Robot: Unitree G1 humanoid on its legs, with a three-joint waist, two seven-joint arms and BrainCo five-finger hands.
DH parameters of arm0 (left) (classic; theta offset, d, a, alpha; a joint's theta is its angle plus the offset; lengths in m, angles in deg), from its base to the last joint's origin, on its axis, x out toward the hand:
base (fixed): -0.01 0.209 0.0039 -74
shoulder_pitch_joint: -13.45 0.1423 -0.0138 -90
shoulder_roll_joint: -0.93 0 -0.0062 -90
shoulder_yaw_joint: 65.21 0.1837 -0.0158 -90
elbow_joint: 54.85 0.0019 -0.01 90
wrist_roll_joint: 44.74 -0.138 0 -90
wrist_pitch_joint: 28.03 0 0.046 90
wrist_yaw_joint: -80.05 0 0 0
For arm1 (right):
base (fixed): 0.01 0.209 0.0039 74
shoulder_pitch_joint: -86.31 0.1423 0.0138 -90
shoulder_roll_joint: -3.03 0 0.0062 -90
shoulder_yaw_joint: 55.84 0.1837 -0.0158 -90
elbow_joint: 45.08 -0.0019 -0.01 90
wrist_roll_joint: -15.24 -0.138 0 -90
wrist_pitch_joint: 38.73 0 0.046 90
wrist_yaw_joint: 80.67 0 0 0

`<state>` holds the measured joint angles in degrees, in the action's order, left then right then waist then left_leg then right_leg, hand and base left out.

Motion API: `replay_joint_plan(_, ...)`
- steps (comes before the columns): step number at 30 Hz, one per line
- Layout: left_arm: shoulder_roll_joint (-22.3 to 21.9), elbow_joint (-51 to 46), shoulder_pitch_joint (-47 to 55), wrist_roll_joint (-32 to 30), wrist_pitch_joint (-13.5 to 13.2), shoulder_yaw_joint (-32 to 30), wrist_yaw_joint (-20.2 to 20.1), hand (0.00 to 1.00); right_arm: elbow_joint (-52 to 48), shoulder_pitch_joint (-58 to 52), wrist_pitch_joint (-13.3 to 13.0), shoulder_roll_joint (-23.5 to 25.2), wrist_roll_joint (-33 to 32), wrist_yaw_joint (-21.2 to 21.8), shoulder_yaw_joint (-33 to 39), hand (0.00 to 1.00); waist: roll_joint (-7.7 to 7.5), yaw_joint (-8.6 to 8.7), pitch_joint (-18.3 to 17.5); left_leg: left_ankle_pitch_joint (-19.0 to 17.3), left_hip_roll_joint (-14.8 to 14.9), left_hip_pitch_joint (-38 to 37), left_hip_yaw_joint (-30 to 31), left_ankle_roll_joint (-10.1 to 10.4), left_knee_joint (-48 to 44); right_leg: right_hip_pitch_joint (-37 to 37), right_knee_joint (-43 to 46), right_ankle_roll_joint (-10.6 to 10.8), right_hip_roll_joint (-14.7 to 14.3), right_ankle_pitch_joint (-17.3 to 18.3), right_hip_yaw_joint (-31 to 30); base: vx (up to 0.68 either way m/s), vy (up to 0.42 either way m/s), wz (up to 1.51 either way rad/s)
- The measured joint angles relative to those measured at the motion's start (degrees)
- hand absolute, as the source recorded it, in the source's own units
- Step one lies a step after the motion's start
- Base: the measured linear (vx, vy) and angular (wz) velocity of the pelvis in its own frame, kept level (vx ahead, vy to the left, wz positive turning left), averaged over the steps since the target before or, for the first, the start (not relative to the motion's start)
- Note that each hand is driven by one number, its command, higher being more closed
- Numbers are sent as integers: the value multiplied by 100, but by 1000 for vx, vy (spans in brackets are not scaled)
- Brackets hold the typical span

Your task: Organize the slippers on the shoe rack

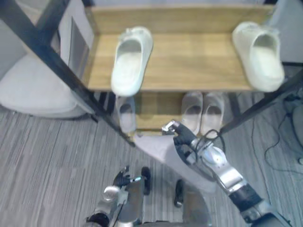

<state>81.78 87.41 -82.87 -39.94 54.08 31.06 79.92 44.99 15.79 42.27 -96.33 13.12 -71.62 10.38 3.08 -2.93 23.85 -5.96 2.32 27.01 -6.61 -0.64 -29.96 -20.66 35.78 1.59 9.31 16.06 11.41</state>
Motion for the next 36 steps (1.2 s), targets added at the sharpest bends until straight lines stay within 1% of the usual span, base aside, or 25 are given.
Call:
replay_joint_plan(1, 0, -53, -3, 12, -27, -31, 6, 0, 0, 72, -4, 0, 8, -55, 10, 100, 1, -1, 33, -15, 9, 99, 0, 5, -77, -95, 82, -5, 15, 18, 5, -139, 12, 3)
replay_joint_plan(3, 4, -154, -103, 155, -58, -83, 19, 0, 8, 338, -9, -3, 230, -294, 108, 100, 37, -15, 146, -135, 36, 496, 30, -5, -490, -463, 492, -43, 78, 134, 26, -103, 22, 3)
replay_joint_plan(4, 21, -219, -148, 200, -62, -87, 34, 0, 78, 491, -12, -4, 254, -396, 119, 100, 56, -17, 183, -237, 52, 710, 58, -14, -767, -654, 746, -48, 116, 219, 24, -103, 42, 4)
replay_joint_plan(6, 23, -356, -271, 221, -90, -172, 117, 0, 159, 784, -11, -2, 514, -677, 135, 100, 99, -36, 216, -501, 90, 1265, 83, -58, -1484, -1156, 1414, -100, 217, 448, 22, -106, 56, 4)
replay_joint_plan(8, 24, -444, -324, 241, -128, -310, 131, 0, 212, 973, -20, 1, 721, -834, 149, 100, 102, -37, 221, -606, 86, 1619, 95, -100, -1831, -1482, 1773, -98, 303, 570, 27, -92, 57, 8)
replay_joint_plan(9, 34, -486, -450, 285, -135, -436, 185, 0, 401, 1216, -17, 1, 935, -998, 281, 100, 127, -59, 258, -706, 80, 1989, 141, -138, -2196, -1815, 2147, -82, 371, 704, 39, -99, 54, 13)
replay_joint_plan(10, 37, -495, -477, 311, -136, -454, 223, 0, 459, 1273, -12, 3, 1007, -1044, 342, 100, 128, -68, 259, -726, 75, 2103, 152, -146, -2295, -1913, 2256, -99, 392, 747, 41, -121, 42, 17)
replay_joint_plan(11, 38, -571, -521, 353, -143, -543, 259, 0, 605, 1440, 6, -1, 1153, -1174, 456, 100, 128, -85, 259, -778, 62, 2364, 189, -152, -2511, -2149, 2482, -62, 437, 851, 45, -144, 33, 21)
replay_joint_plan(12, 90, -600, -650, 395, -143, -637, 313, 0, 798, 1714, 81, 2, 1402, -1423, 660, 100, 119, -126, 337, -833, 30, 2701, 243, -155, -2813, -2450, 2830, -56, 515, 975, 55, -147, 25, 20)
replay_joint_plan(14, 183, -591, -678, 389, -118, -670, 392, 0, 891, 1997, 144, 9, 1588, -1584, 794, 100, 100, -147, 464, -884, 18, 2910, 251, -163, -3044, -2652, 3099, -65, 580, 1069, 42, -120, 8, 11)
replay_joint_plan(15, 163, -551, -668, 426, -41, -775, 490, 0, 978, 2376, 204, 17, 1764, -1782, 917, 100, 96, -196, 563, -912, 21, 3223, 254, -164, -3246, -2969, 3347, -73, 612, 1134, 6, -122, 3, 5)
replay_joint_plan(16, 146, -552, -668, 422, -26, -791, 509, 0, 987, 2445, 229, 24, 1807, -1821, 954, 100, 95, -211, 583, -912, 21, 3288, 252, -164, -3279, -3040, 3393, -83, 621, 1142, -2, -120, 1, 3)
replay_joint_plan(17, 108, -553, -661, 421, 35, -805, 521, 0, 1000, 2612, 322, 52, 1907, -1939, 1042, 100, 88, -265, 606, -912, 18, 3473, 247, -163, -3365, -3235, 3514, -91, 661, 1166, -10, -105, -15, 7)
replay_joint_plan(18, 29, -566, -614, 422, 116, -867, 545, 0, 1004, 2869, 456, 66, 2040, -2084, 1082, 100, 66, -359, 633, -913, 21, 3736, 242, -159, -3494, -3508, 3701, -93, 698, 1218, -29, -100, -20, 8)
replay_joint_plan(20, -44, -652, -566, 428, 137, -977, 596, 0, 1005, 3072, 559, 132, 2191, -2180, 1130, 100, 24, -387, 661, -915, 18, 3900, 234, -155, -3577, -3675, 3828, -102, 741, 1269, -37, -91, -36, 10)
replay_joint_plan(21, -106, -822, -516, 429, 161, -1019, 646, 0, 1006, 3271, 712, 296, 2299, -2371, 1310, 100, 21, -442, 671, -929, 20, 4053, 236, -134, -3687, -3824, 3966, -104, 774, 1320, -43, -70, -40, 10)
replay_joint_plan(23, -166, -957, -489, 429, 173, -1082, 660, 0, 1010, 3378, 804, 359, 2451, -2471, 1421, 100, 18, -492, 673, -950, 23, 4111, 235, -117, -3750, -3889, 4039, -96, 781, 1355, -56, -52, -40, 3)
replay_joint_plan(24, -236, -1128, -460, 436, 185, -1161, 698, 0, 1010, 3511, 894, 393, 2476, -2614, 1545, 100, 16, -533, 674, -958, 26, 4177, 236, -104, -3778, -3957, 4080, -94, 784, 1382, -67, -53, -48, 0)
replay_joint_plan(25, -244, -1158, -452, 436, 186, -1166, 714, 0, 1011, 3536, 915, 406, 2477, -2635, 1572, 100, 16, -536, 674, -961, 29, 4191, 238, -100, -3785, -3967, 4088, -95, 785, 1387, -68, -59, -56, 1)
replay_joint_plan(27, -282, -1338, -420, 439, 197, -1204, 774, 0, 1127, 3818, 1064, 504, 2505, -2854, 1816, 100, 14, -551, 673, -980, 42, 4313, 258, -78, -3846, -4073, 4150, -110, 789, 1430, -59, -43, -50, 2)
replay_joint_plan(28, -284, -1348, -420, 439, 197, -1204, 775, 0, 1146, 3837, 1074, 506, 2510, -2863, 1831, 100, 14, -553, 673, -979, 42, 4320, 258, -77, -3848, -4081, 4155, -111, 790, 1431, -60, -35, -46, 1)
replay_joint_plan(31, -315, -1520, -413, 438, 197, -1210, 788, 0, 1443, 4144, 1210, 509, 2697, -3025, 1977, 100, 11, -591, 671, -975, 42, 4448, 260, -41, -3898, -4205, 4224, -120, 813, 1467, -58, -19, -27, 2)
replay_joint_plan(34, -359, -1688, -412, 441, 197, -1208, 907, 0, 1735, 4368, 1337, 522, 2698, -3070, 2059, 100, 12, -613, 669, -981, 41, 4513, 271, -58, -3962, -4253, 4296, -147, 842, 1500, -42, -22, -37, 5)
replay_joint_plan(36, -399, -1817, -413, 449, 195, -1209, 1011, 0, 1903, 4506, 1423, 532, 2698, -3175, 2093, 100, 11, -636, 667, -999, 40, 4526, 276, -54, -3999, -4252, 4338, -151, 855, 1549, -33, -27, -37, 4)
